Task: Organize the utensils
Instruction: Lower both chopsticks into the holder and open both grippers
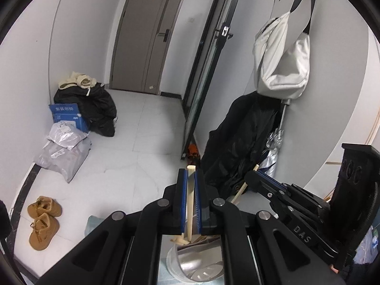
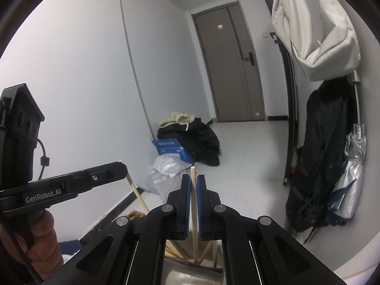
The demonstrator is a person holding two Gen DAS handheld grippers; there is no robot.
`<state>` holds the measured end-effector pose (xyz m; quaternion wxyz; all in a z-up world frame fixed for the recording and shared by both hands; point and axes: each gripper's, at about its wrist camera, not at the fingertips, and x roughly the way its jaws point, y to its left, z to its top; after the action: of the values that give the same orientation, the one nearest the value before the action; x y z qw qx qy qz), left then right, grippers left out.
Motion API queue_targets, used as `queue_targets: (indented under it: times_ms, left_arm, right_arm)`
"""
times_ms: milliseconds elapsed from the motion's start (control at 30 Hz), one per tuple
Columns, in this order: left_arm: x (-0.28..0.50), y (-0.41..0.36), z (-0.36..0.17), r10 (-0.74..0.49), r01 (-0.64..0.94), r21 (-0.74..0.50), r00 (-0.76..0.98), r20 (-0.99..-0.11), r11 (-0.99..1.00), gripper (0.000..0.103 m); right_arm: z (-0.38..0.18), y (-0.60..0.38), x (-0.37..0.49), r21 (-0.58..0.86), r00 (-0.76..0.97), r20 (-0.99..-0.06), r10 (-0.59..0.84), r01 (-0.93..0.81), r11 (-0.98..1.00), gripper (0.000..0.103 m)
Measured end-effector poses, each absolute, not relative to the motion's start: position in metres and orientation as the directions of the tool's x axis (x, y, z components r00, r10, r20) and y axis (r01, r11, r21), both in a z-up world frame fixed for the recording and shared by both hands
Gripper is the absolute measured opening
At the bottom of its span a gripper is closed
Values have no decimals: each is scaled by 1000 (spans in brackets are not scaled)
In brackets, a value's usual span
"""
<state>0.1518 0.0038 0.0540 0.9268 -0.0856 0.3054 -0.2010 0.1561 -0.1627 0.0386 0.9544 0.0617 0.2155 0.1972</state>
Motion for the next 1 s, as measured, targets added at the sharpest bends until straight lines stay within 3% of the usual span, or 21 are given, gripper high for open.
queue_targets:
  times_ms: [300,433,600,700,867,1000]
  left_arm:
    - [149,-12,44,-427,355,-244,658,-621,902,3]
    - [149,-9,39,-437,343,-277,608,-663,898,8]
    - [130,-5,46,-401,312,-256,639,-656,915,39]
    - [114,-5,52,-354,281,-218,678,-644,935,55]
    - [86,-6,59,-258,219,-142,725,-638,965,65]
    - [72,-5,59,-202,163,-120,741,-641,979,66]
  right_arm:
    - [10,-161,148,238,774,-477,417,-343,909,9]
    - [3,-171,137,281,767,-485,420,-318,906,9]
    - [14,-180,109,280,790,-454,413,-313,907,13]
    - [21,-185,89,270,813,-435,388,-293,917,32]
    - [30,-193,63,287,824,-434,365,-257,923,41]
    - [37,-197,36,297,835,-414,362,-252,921,46]
